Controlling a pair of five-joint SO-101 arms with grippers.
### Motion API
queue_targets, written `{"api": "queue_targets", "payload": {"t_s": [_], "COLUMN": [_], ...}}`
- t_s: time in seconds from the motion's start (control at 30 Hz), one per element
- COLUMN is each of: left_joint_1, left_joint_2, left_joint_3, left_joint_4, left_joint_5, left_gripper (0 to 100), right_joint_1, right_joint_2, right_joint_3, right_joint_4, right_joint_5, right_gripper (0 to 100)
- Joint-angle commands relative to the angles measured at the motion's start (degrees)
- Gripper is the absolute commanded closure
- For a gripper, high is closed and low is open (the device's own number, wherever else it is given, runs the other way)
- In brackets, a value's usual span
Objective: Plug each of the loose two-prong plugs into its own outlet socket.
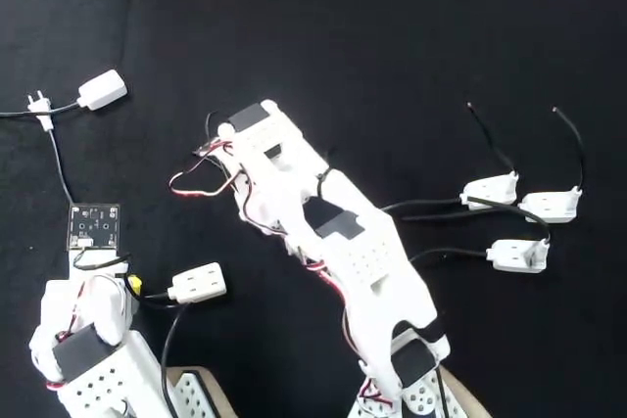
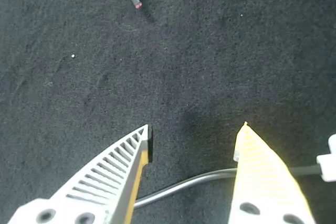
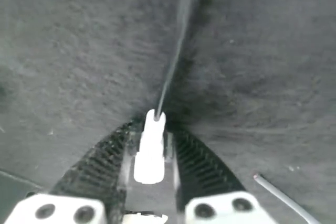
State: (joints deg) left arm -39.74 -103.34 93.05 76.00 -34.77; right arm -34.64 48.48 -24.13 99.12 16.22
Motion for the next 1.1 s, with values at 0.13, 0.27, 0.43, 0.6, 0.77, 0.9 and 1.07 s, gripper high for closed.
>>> {"api": "queue_targets", "payload": {"t_s": [0.13, 0.27, 0.43, 0.6, 0.77, 0.9, 1.07], "left_joint_1": [-0.04, -0.04, 0.92, 7.08, 17.27, 23.69, 26.24], "left_joint_2": [0.35, 0.35, 0.26, -1.41, -1.23, -1.23, -1.32], "left_joint_3": [-0.13, -0.13, -0.22, -1.36, -1.8, -2.68, -7.43], "left_joint_4": [0.0, -0.09, -0.18, -0.62, -4.66, -8.0, -8.35], "left_joint_5": [-0.44, -0.44, -0.44, -0.18, 1.23, 5.89, 12.57], "left_gripper": [73, 73, 73, 73, 73, 73, 77], "right_joint_1": [1.23, 0.97, -2.55, -6.42, -10.02, -8.88, -6.15], "right_joint_2": [-7.43, -20.26, -36.7, -53.23, -70.73, -85.23, -105.01], "right_joint_3": [-3.12, -3.03, 2.68, 20.35, 40.75, 54.64, 73.89], "right_joint_4": [2.02, 1.85, -1.14, -15.65, -26.29, -35.87, -52.92], "right_joint_5": [-2.2, -3.6, -5.71, -9.32, -7.74, -8.88, -17.58], "right_gripper": [98.7, 98.7, 98.7, 98.7, 98.7, 98.7, 98.7]}}
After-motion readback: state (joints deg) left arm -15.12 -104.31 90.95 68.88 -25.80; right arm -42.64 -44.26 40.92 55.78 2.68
